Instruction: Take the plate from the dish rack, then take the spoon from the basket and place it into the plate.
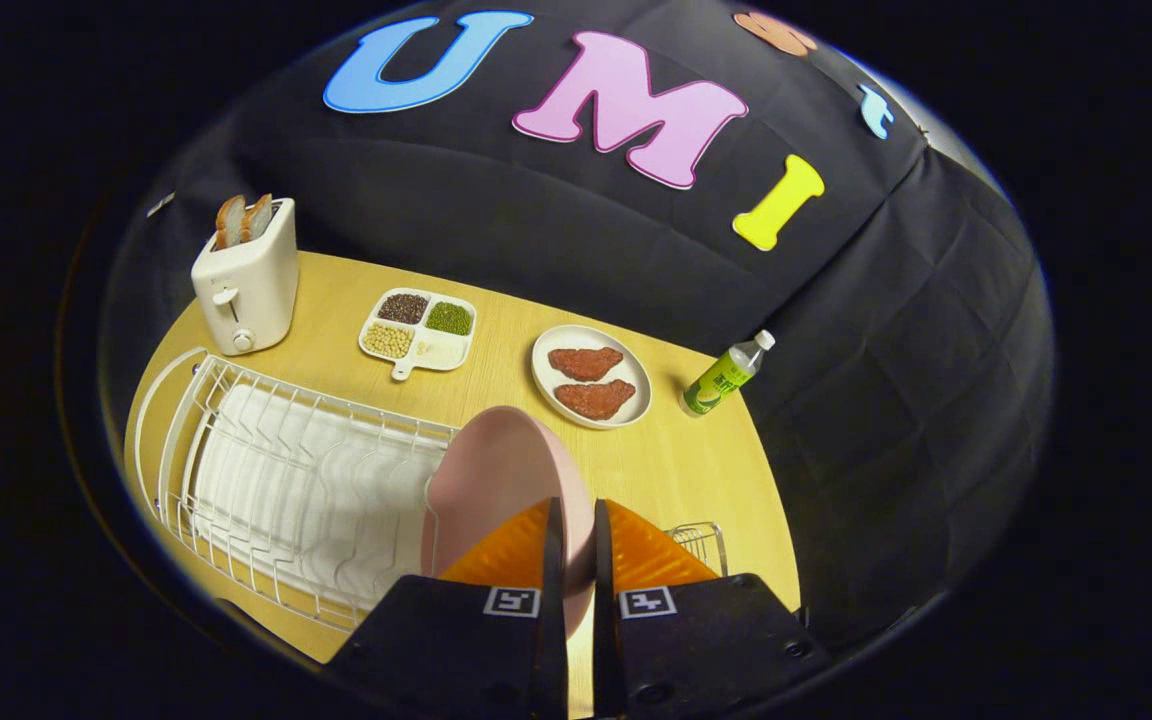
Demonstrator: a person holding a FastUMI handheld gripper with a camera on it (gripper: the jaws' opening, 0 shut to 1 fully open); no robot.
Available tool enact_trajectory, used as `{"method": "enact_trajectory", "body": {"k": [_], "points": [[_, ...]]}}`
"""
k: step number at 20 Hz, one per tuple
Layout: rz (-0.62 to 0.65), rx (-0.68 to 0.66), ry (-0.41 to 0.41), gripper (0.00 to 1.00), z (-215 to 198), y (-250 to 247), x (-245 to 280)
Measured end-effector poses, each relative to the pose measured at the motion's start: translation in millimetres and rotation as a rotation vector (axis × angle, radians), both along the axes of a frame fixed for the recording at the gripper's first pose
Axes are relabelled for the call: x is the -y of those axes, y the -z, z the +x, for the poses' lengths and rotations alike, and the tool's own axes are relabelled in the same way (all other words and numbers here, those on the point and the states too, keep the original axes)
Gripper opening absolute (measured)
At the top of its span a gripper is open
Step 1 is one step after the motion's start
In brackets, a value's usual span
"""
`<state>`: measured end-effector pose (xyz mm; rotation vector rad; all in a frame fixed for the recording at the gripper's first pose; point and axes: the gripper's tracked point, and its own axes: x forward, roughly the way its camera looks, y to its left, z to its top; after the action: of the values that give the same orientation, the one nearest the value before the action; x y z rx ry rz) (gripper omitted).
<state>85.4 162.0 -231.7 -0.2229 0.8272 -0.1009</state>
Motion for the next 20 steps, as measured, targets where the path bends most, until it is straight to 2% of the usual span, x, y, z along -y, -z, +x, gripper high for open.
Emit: {"method": "enact_trajectory", "body": {"k": [4, 8, 14, 17, 20], "points": [[-0.079, 0.058, -0.093, 0.14, 16.7, -27.7, -3.9], [-0.035, 0.119, -0.116, 0.11, 12.1, -47.4, 2.1], [0.193, 0.155, -0.091, 0.11, -14.3, -62.8, 23.6], [0.329, 0.172, -0.126, 0.11, -40.5, -69.8, 34.2], [0.434, 0.147, -0.107, 0.11, -78.7, -62.0, 54.8]]}}
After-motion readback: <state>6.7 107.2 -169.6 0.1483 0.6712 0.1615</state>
